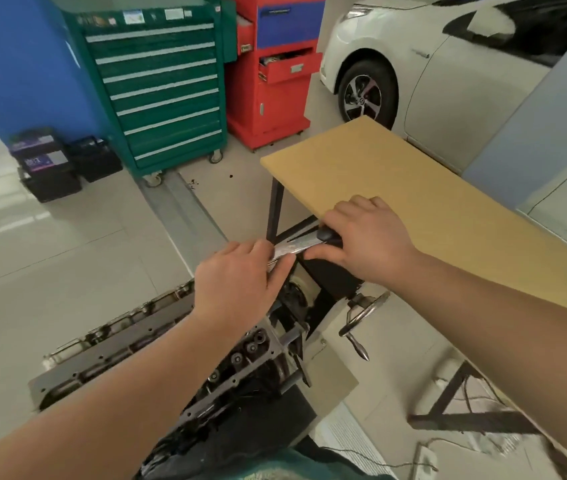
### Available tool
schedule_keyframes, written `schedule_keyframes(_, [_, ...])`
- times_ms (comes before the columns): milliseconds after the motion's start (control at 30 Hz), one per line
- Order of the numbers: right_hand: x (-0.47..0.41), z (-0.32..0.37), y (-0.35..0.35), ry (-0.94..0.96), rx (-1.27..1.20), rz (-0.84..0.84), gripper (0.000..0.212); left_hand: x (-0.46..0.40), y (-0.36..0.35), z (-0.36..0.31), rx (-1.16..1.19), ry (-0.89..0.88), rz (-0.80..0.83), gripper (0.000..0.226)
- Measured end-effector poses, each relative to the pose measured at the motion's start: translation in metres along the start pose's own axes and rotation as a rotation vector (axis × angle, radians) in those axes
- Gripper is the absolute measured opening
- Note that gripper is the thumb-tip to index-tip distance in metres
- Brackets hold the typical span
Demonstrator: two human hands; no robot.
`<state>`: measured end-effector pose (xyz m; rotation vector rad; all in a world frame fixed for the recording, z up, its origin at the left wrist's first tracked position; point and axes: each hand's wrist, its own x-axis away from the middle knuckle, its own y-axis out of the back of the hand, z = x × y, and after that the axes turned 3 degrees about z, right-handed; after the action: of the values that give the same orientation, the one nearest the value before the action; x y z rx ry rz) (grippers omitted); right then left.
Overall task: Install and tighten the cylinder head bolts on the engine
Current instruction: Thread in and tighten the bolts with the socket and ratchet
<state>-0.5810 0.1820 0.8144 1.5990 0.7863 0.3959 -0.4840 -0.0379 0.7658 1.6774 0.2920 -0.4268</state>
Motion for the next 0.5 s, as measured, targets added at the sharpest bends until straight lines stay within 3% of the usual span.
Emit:
schedule_keyframes(133, [-0.053,-0.024,-0.012,0.227,-0.045,0.030,0.071,-0.006,-0.004,-0.010,-0.021,0.182,-0.037,0.061])
schedule_keyframes(333, [-0.118,-0.047,-0.026,0.601,-0.073,-0.093,0.070,-0.022,-0.009,-0.016,-0.058,0.388,-0.022,0.062])
schedule_keyframes(400, [-0.131,-0.048,-0.031,0.652,-0.142,-0.082,0.069,-0.027,-0.009,-0.013,-0.050,0.425,-0.026,0.064])
schedule_keyframes(500, [-0.137,-0.048,-0.036,0.573,-0.212,-0.020,0.066,-0.039,-0.012,-0.009,-0.067,0.415,-0.065,0.066])
